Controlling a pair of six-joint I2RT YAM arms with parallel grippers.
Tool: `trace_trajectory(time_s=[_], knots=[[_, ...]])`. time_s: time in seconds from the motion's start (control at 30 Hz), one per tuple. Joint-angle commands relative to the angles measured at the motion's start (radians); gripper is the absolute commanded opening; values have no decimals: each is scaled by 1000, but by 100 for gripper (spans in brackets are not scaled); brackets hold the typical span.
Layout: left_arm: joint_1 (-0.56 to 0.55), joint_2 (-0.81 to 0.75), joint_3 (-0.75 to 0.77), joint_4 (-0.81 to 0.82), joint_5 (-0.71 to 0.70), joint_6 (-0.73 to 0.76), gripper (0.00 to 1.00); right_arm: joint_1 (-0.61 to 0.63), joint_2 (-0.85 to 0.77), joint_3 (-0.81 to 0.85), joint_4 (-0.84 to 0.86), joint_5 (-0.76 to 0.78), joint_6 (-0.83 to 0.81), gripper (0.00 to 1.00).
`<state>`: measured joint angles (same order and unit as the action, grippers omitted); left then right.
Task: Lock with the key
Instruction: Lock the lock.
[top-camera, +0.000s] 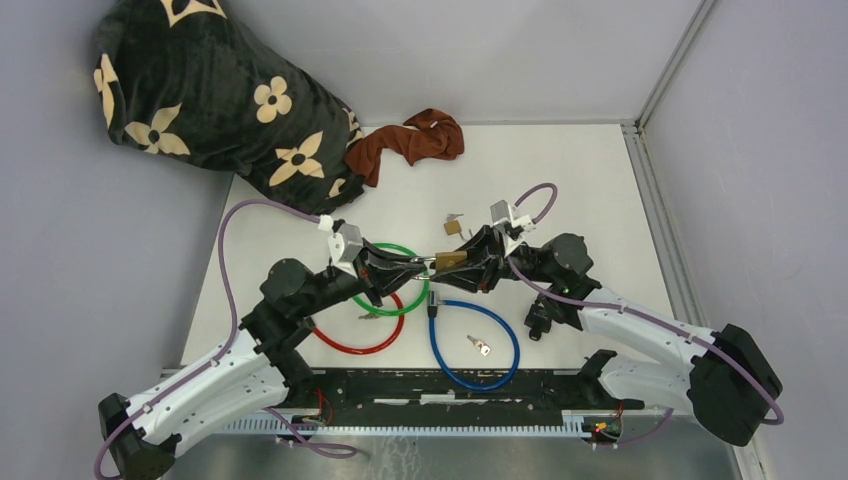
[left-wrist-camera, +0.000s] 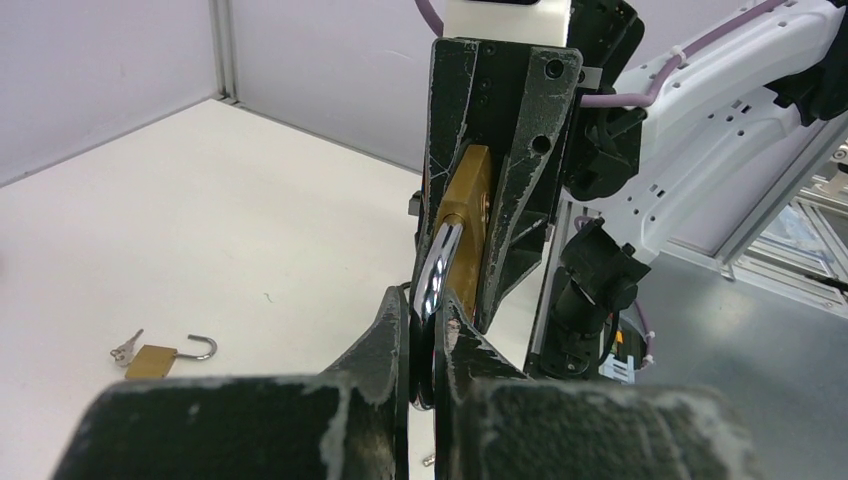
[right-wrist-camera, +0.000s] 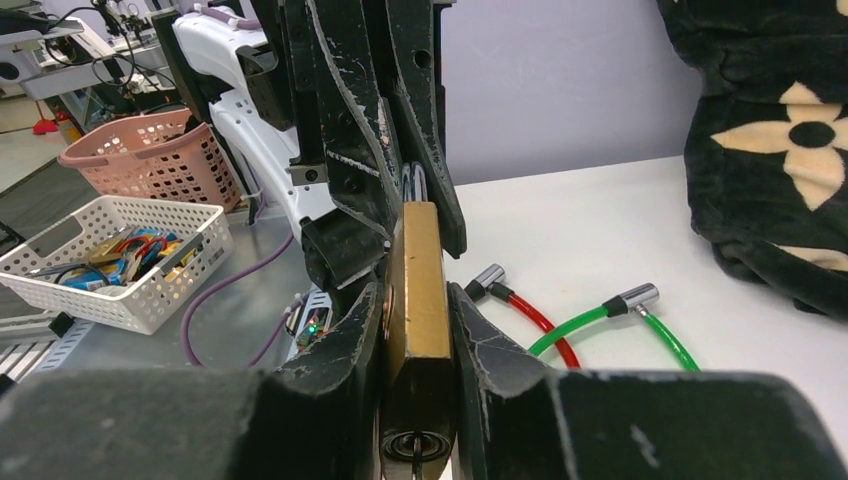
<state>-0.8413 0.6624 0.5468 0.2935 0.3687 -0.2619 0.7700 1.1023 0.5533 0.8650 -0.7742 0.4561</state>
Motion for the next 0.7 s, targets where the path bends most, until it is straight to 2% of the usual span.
trace_trajectory(time_s=[0.0,0.67], knots=[[-91,64,18,119,99,-103,2,65,88,78,93,-10,-40,0],[-204,189,-19,129,67,-194,2,83,140,138,67,-46,-90,0]])
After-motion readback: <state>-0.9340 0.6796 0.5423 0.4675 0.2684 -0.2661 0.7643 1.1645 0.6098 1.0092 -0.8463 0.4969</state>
